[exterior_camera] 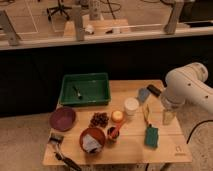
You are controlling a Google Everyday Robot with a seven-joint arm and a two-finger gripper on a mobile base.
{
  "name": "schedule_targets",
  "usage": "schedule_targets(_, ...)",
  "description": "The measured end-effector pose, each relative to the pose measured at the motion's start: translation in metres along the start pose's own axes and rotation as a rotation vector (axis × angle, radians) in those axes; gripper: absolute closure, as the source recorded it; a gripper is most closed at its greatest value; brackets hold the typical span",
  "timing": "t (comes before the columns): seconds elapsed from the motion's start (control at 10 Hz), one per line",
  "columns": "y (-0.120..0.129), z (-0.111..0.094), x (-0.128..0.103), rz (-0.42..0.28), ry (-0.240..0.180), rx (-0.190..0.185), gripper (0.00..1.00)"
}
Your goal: Place sponge in plastic cup
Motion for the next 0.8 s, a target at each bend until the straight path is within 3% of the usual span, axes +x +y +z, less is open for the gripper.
schedule_targets(0.1, -0.002, 0.002, 0.001, -0.031, 0.014, 0.028, 0.2)
schedule_targets(0.2, -0.004, 0.007, 0.004, -0.129, 0.022, 0.068, 0.2)
schedule_targets(0.4, -0.004, 0.016, 0.01, -0.33, -0.064, 0.119, 0.2)
schedule_targets(0.5, 0.0, 0.02, 0.015, -0.434, -0.134, 0.137, 0.2)
schedule_targets(0.6, 0.003, 0.025, 0.015, -0.582, -0.197, 0.146, 0.2)
schedule_targets(0.8, 0.008, 0.037, 0.016, -0.797, -0.225, 0.094, 0.2)
